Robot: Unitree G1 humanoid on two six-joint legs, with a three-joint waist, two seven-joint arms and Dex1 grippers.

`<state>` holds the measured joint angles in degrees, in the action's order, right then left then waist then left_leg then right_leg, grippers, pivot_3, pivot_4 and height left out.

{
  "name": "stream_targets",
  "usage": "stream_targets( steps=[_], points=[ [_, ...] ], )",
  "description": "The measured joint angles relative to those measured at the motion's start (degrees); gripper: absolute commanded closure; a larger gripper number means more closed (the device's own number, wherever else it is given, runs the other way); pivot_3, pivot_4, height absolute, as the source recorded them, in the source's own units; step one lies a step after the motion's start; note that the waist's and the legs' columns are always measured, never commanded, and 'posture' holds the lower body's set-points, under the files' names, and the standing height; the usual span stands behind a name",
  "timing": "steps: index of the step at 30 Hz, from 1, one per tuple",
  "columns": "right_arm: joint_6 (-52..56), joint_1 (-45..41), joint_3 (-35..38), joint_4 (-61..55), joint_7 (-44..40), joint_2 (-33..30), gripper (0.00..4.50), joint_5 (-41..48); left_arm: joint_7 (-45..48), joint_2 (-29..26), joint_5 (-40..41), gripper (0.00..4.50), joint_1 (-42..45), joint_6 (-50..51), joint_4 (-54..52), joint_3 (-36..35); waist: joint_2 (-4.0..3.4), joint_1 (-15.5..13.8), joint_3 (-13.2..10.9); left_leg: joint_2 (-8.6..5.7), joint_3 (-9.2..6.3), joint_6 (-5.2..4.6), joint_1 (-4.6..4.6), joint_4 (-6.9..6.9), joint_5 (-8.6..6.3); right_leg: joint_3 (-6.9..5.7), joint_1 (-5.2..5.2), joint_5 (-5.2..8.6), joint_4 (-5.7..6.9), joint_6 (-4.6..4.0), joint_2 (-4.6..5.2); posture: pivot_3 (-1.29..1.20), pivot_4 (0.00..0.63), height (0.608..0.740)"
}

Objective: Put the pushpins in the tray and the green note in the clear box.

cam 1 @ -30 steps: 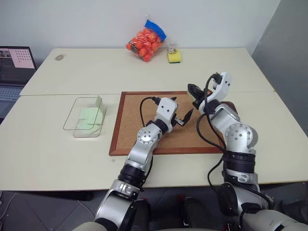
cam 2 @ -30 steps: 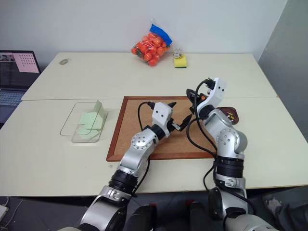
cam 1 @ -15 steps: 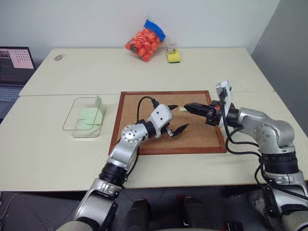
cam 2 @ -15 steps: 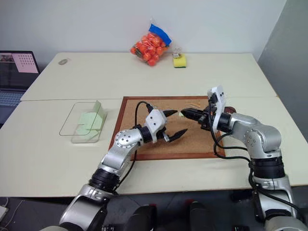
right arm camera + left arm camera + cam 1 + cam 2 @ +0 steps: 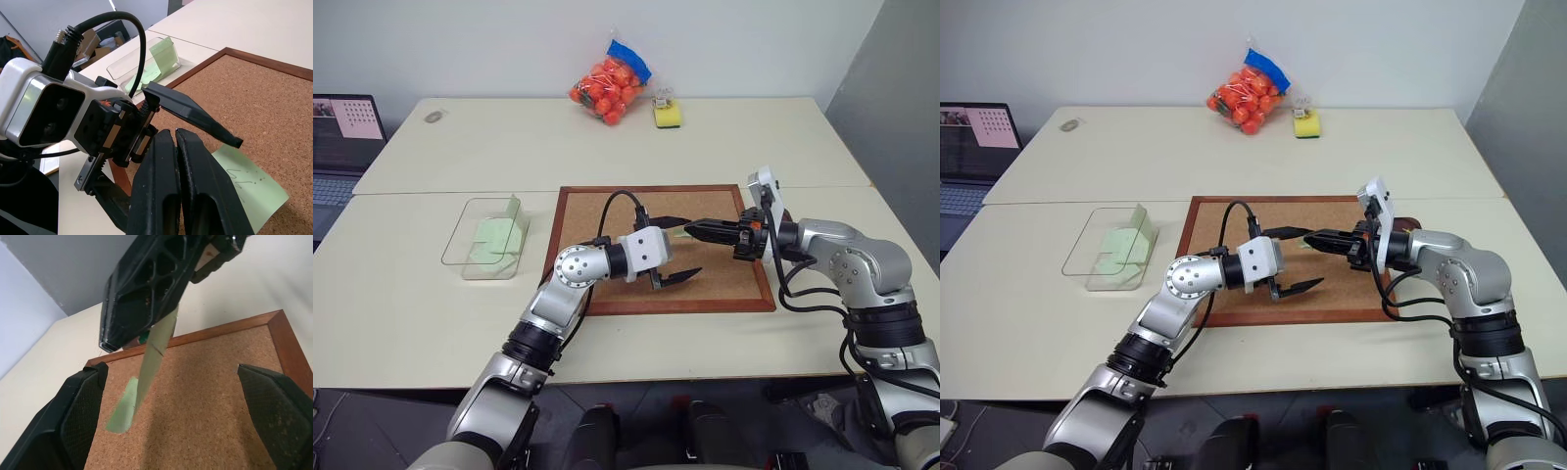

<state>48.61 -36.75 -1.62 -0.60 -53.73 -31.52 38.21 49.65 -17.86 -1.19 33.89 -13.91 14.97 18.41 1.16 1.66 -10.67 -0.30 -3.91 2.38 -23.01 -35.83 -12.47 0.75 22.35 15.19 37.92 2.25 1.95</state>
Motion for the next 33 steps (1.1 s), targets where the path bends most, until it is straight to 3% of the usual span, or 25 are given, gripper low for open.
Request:
stream_targets(
  steps=[12,23,27,33],
  points=[
    [0.72,1.05,0.01,-1.24,-0.34,-0.13,4.5,0.1,-0.49,1.23,-1.99,2.51,1.24,-3.65,3.72,0.95,0.0,0.01,0.0,0.0,-0.02,0.0,-0.01,-0.01,0.0,-0.01,0.0,0.0,0.01,0.0,0.0,0.0,0.15,0.74],
    [0.35,1.85,-0.2,-1.25,-0.4,-0.13,4.5,-1.18,-1.58,1.16,-3.73,4.46,1.26,-6.6,3.72,0.96,0.0,0.0,0.0,-0.01,-0.02,0.0,-0.01,-0.01,0.0,-0.01,0.0,0.0,0.02,0.0,0.0,0.0,0.15,0.74],
    [0.01,1.87,-0.19,-1.22,-0.39,-0.13,4.5,-1.28,-2.5,0.87,-5.49,4.46,1.26,-8.16,3.81,1.12,0.0,0.01,0.0,0.0,-0.02,0.0,0.0,-0.02,0.0,-0.01,0.0,-0.01,0.03,-0.02,0.0,0.0,0.15,0.74],
    [-0.79,1.8,-0.17,-0.32,-0.36,-0.13,4.5,-1.91,-9.93,-0.77,-14.32,4.46,3.87,-15.21,7.15,1.7,0.0,-0.04,0.0,-0.02,-0.01,0.0,0.0,-0.04,0.0,-0.01,0.0,-0.02,0.04,-0.01,0.01,0.0,0.15,0.74]
  ],
)
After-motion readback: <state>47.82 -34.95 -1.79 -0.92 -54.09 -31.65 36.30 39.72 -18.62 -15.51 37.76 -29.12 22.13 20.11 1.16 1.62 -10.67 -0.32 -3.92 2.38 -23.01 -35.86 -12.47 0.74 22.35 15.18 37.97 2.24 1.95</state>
